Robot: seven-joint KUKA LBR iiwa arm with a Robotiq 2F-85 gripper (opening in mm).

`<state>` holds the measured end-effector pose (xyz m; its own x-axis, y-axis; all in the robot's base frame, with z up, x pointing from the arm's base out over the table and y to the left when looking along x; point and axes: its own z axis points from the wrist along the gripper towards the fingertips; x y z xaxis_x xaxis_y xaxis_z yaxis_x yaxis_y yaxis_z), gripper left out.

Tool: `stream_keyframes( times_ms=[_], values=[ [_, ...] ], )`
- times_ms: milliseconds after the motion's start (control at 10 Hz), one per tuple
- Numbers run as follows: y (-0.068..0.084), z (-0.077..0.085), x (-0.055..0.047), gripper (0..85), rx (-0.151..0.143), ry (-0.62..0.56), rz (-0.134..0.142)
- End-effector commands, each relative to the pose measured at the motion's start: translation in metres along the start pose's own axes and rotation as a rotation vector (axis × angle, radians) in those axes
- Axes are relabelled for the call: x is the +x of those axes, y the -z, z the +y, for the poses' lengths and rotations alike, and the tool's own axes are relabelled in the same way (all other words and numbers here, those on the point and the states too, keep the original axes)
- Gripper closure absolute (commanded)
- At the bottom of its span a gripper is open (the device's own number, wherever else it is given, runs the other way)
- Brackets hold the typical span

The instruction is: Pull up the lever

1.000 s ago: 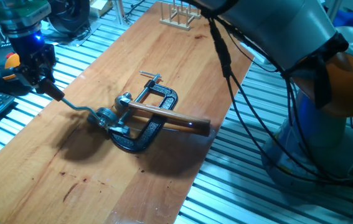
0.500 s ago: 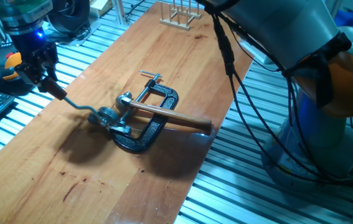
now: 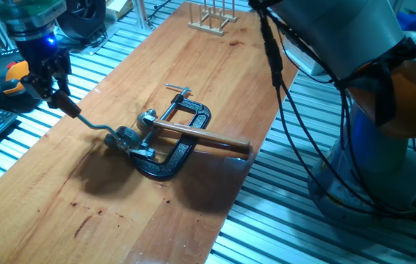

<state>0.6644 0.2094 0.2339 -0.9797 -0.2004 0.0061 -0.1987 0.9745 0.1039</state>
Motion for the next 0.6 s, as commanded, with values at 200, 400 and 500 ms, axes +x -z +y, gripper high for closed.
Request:
stream_keyframes(
  times_ms=[200,400,500],
  values=[
    [0.001,0.001,0.007,85.0,0.009,0.001,-0.005],
    [0.002,0.002,0.013,85.0,0.007,0.003,-0.023],
    [0.001,0.002,0.016,85.0,0.008,0.002,-0.034]
  ],
)
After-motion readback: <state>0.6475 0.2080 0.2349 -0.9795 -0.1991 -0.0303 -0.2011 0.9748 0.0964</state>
